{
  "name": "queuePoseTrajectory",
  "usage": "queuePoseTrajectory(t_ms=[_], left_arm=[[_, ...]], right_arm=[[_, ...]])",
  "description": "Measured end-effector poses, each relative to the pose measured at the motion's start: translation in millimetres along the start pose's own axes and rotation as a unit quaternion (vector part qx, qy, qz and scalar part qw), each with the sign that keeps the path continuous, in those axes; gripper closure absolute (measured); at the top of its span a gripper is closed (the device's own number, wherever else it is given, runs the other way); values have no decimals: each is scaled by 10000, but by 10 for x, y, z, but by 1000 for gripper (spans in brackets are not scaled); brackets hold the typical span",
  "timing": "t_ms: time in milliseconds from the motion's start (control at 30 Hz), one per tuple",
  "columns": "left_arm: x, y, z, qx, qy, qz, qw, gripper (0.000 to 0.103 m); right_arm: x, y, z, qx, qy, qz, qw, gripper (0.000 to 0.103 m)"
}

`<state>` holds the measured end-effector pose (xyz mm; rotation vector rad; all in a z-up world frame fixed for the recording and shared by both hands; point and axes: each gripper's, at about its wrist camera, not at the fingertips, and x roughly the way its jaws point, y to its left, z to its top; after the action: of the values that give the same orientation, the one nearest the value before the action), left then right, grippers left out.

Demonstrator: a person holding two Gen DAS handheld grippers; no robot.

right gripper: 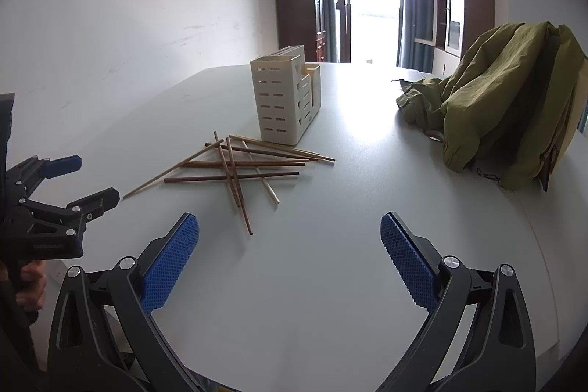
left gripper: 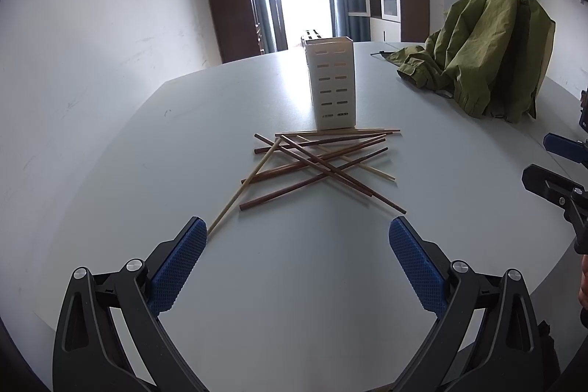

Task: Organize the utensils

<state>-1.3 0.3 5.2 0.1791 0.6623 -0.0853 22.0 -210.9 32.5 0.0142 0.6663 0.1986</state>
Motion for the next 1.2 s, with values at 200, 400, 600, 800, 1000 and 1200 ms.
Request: queuePoseTrajectory(t_ms=[200, 400, 600, 800, 1000, 1200], left_arm=[[1, -4, 1, 0, 0, 0, 10000, 6], [0, -4, -1, -3, 3, 1, 10000, 6], [2, -2, -1, -2, -2, -6, 10000, 6], [3, -3, -2, -10, 8, -23, 10000, 6], [58, -7, 23, 6, 39, -63, 10000, 6], [291, 57, 49, 0, 235, -25, 9997, 20]], right_arm=[[6, -1, -4, -3, 0, -2, 10000, 3], [5, -3, -3, 2, 1, -1, 10000, 3], [8, 0, -4, 3, 4, -1, 10000, 3], [38, -2, -12, 6, 35, 18, 10000, 3], [123, -5, -6, 1, 80, 100, 9999, 3], [334, -3, 42, -13, 173, 248, 9995, 3]])
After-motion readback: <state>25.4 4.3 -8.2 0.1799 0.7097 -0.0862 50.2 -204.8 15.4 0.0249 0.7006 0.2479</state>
